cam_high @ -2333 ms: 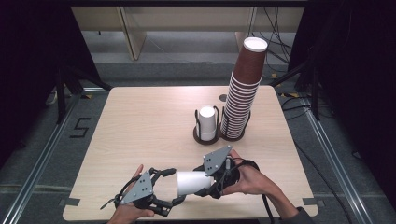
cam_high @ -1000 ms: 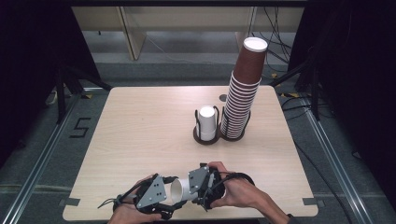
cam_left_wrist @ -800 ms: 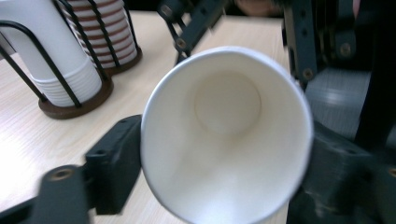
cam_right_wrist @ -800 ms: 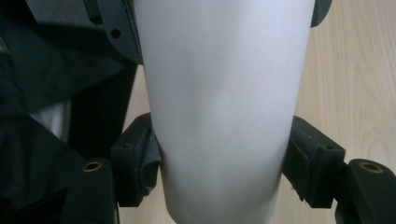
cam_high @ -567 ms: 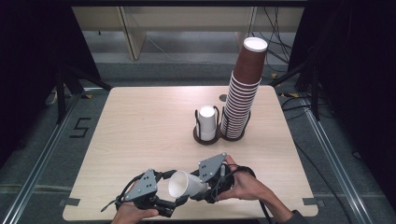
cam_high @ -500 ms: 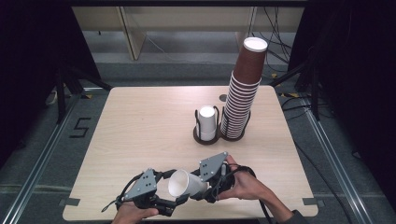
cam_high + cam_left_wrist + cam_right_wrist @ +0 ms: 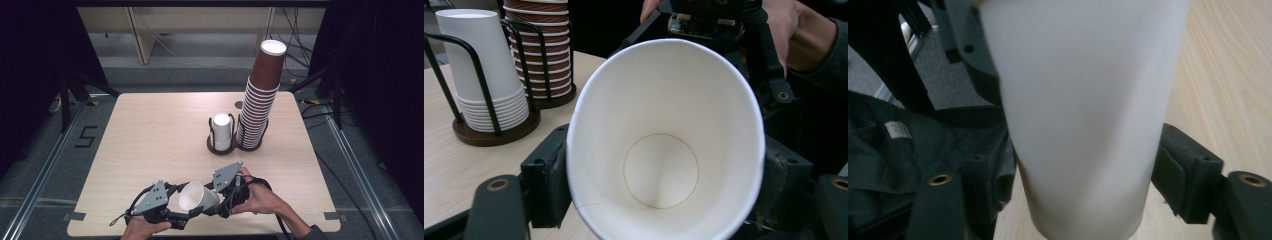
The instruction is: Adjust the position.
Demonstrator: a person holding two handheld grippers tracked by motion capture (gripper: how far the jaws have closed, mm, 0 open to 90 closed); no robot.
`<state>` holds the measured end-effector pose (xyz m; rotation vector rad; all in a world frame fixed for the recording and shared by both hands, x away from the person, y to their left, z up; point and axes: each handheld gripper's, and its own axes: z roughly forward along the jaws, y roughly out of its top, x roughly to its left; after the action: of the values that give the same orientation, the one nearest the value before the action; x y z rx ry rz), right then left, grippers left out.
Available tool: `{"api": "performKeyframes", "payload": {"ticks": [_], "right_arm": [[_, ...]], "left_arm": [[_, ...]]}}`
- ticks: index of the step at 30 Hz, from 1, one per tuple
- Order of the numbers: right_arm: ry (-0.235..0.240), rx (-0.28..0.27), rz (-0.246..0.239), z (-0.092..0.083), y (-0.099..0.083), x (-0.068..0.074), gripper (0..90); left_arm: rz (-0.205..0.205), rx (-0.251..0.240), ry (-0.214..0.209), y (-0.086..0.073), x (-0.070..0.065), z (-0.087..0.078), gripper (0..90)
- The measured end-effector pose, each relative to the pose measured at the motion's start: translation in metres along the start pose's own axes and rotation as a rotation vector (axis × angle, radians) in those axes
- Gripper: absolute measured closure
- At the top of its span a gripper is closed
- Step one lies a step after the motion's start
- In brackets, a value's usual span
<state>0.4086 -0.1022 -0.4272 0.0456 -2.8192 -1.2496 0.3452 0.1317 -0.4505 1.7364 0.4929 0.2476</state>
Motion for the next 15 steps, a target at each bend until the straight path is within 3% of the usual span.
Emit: {"api": "performKeyframes", "payload": {"ticks": [2,4,5,11,14,15], "right_arm": [[-0.016,-0.013,0.037,0.001,-0.003,-0.002,20.3],[-0.033,-0.01,0.062,-0.001,-0.006,-0.005,16.4],[-0.039,-0.01,0.077,-0.003,-0.009,-0.006,16.0],[-0.086,-0.031,0.129,-0.021,-0.027,-0.007,15.9],[-0.118,-0.025,0.153,-0.029,-0.037,-0.008,16.7],[-0.124,-0.027,0.164,-0.031,-0.039,-0.008,16.7]], "left_arm": [[-0.008,-0.003,0.009,0.0,0.001,-0.001,24.7],[-0.009,0.009,0.027,0.001,0.002,-0.004,24.9],[-0.01,-0.005,0.027,0.001,0.004,-0.004,24.9],[-0.012,0.015,0.101,0.006,0.012,-0.013,24.9],[0.002,0.041,0.151,0.007,0.016,-0.016,24.9],[0.007,0.077,0.191,0.008,0.018,-0.018,24.9]]}}
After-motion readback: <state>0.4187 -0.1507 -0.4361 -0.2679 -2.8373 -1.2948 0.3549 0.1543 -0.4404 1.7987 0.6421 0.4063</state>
